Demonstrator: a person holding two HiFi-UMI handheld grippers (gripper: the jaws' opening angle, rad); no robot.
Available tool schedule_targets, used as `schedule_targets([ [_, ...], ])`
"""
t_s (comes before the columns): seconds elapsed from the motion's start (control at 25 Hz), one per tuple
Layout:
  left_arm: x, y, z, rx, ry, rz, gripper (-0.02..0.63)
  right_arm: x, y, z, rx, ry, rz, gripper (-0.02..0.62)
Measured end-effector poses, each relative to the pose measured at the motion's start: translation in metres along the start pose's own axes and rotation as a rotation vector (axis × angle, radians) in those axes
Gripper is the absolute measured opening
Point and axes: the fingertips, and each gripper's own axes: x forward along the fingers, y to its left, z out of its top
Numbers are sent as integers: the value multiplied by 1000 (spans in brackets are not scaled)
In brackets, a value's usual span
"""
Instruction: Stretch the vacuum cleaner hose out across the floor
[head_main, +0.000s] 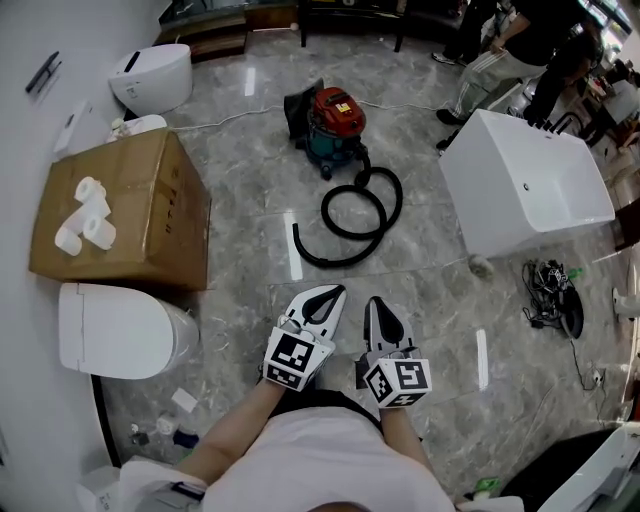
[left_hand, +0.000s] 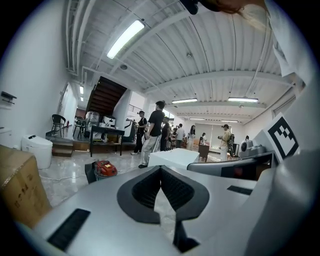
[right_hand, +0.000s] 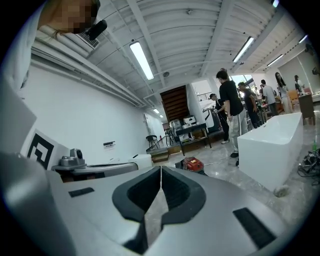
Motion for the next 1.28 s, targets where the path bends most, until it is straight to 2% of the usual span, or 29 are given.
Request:
schedule_targets([
  [0.32, 60, 67, 29, -5, 13, -8, 8, 91, -20, 27, 5, 21, 11, 17],
  [0.56, 97, 118, 39, -18, 10, -14, 8, 156, -29, 31, -25, 70, 33, 17],
  [0.76, 116, 153, 47, -10, 2, -26, 8, 196, -37, 38, -9, 58, 35, 17],
  [1.08, 124, 183, 41, -35, 6, -35, 8, 227, -37, 40, -19, 50, 28, 17],
  [1.28, 120, 187, 39, -75, -14, -49, 8, 231, -30, 48, -31, 31, 91, 17],
])
